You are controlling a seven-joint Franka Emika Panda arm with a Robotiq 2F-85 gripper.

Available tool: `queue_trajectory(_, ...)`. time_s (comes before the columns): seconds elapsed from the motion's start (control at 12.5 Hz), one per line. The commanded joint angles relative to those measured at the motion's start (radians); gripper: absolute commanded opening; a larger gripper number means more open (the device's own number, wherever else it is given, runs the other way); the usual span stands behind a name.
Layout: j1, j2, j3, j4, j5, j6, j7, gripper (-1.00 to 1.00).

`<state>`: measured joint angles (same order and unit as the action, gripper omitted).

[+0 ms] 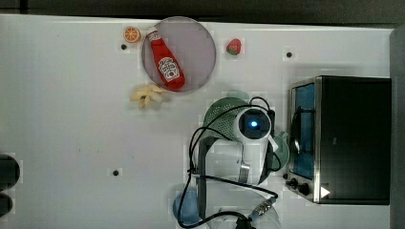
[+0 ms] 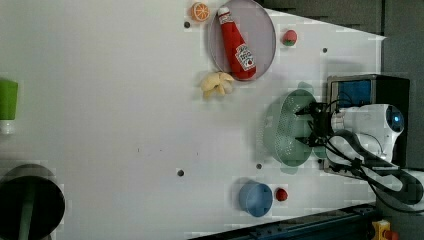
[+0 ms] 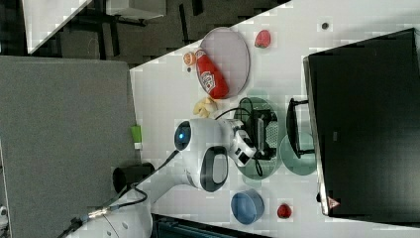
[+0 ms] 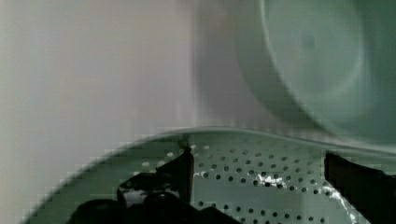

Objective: Drag strainer left to right.

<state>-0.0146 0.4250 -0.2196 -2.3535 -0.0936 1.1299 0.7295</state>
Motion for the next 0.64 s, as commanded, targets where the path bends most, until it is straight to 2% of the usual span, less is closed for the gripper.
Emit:
queue_trajectory(0.08,0.023,-0.081,0.058,-0.004,0.009,-0.027,-0.094,1.0)
queue_trajectory(0.32,0.023,-0.242,0.111,0.016,0.009,-0.218,-0.242,1.0)
queue_trajectory(0.64,0.023,-0.458,0.124,0.155,0.014,-0.538,-0.572,1.0)
